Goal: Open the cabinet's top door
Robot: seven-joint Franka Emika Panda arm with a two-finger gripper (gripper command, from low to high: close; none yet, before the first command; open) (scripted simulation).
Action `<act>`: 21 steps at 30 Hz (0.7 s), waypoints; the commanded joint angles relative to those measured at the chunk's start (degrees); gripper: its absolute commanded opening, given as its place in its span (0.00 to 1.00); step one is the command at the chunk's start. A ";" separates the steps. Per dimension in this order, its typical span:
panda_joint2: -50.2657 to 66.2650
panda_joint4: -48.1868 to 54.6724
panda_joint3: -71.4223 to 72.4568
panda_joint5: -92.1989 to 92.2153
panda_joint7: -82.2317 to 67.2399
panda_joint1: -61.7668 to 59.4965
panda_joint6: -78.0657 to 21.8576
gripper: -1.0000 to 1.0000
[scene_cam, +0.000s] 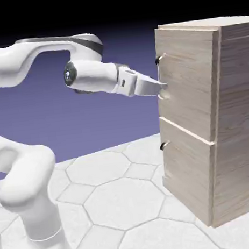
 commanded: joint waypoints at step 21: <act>-8.63 5.33 16.54 52.34 -37.94 -13.12 -1.52 0.50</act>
